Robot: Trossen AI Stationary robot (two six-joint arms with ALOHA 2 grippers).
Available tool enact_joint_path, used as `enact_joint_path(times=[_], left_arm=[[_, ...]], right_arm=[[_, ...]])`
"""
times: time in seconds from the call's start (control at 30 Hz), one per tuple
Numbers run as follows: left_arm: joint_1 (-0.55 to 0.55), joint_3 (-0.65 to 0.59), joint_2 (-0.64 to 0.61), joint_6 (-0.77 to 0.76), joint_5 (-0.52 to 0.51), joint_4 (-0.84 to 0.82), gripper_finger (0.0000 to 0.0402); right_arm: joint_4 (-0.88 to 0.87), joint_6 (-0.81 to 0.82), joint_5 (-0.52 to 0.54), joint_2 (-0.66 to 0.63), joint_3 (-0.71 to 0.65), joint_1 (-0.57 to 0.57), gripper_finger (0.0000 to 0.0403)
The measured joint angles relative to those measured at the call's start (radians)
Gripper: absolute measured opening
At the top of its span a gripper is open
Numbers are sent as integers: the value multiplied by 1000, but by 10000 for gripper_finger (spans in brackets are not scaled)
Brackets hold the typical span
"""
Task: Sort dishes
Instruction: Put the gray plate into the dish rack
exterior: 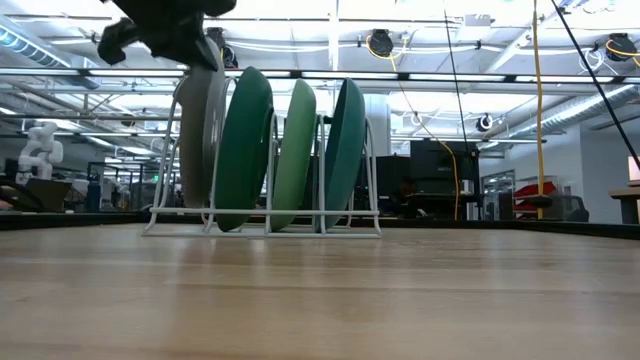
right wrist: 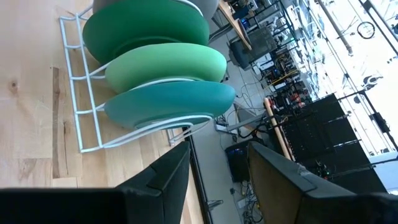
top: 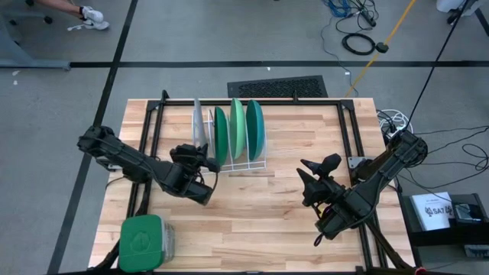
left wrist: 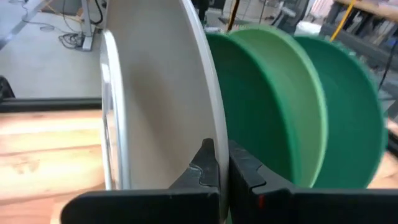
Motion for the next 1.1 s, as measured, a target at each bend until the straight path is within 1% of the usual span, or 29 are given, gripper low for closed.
enact_joint_path(times=[0.13,0.23,0.43,0.73,0.83,1.03,1.1], left_arm=[[27,-43,0,97,36,114,0],[45,-66,0,132,43,166,0],[65,-78,0,148,59,188,6],[64,-78,0,179,71,202,16],[64,-78,0,179,80,210,38],[65,-78,0,177,165,214,111],[65,-78,0,176,175,217,131]], right_arm=[[0,0,0,0,0,0,155],[0,0,0,0,0,0,155],[0,0,0,0,0,0,155],[0,0,0,0,0,0,155],[0,0,-2,0,0,0,155],[0,-3,-26,0,0,0,155],[0,-4,-27,0,0,0,155]])
